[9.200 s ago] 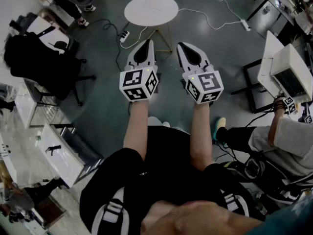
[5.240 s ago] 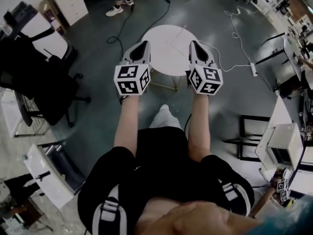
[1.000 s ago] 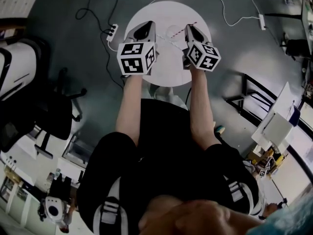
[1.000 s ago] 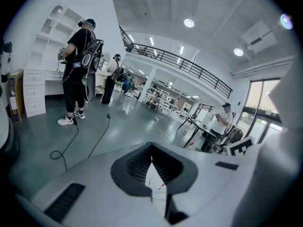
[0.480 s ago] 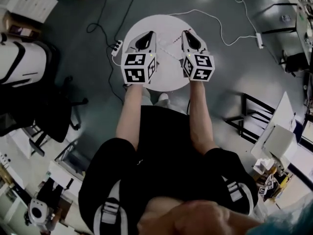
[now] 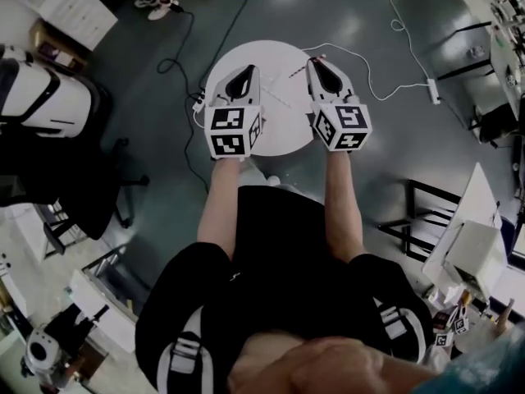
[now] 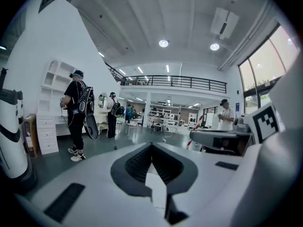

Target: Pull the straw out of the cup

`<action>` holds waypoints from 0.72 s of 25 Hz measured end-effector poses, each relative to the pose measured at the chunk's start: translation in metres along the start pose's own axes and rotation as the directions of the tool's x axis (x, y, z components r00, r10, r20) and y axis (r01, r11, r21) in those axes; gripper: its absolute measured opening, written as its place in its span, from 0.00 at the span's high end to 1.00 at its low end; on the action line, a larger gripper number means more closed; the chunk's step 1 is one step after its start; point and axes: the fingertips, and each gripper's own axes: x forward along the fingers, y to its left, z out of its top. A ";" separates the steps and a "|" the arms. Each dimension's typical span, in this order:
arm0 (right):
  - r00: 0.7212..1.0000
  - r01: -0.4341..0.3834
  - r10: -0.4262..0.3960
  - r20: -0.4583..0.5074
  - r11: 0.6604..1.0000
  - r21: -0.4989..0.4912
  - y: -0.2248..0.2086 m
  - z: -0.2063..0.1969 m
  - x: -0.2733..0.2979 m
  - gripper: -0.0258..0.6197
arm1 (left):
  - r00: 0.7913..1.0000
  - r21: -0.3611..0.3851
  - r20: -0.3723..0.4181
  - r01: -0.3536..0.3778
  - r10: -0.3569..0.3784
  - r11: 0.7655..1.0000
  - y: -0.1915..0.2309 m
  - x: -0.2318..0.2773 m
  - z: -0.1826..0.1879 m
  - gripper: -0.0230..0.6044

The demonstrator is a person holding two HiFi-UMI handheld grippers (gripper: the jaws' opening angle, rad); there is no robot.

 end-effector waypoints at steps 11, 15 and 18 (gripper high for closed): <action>0.995 -0.081 0.083 0.061 0.996 -0.025 0.009 0.023 -0.057 0.91 | 0.997 0.066 0.076 -0.025 0.020 0.997 -0.044 -0.031 0.023 0.95; 0.993 -0.087 0.089 0.077 0.996 -0.027 0.012 0.026 -0.058 0.91 | 0.995 0.077 0.098 -0.040 0.032 0.996 -0.042 -0.040 0.032 0.95; 0.992 -0.097 0.099 0.079 0.995 -0.026 0.019 0.026 -0.056 0.91 | 0.992 0.077 0.115 -0.052 0.043 0.996 -0.037 -0.049 0.039 0.95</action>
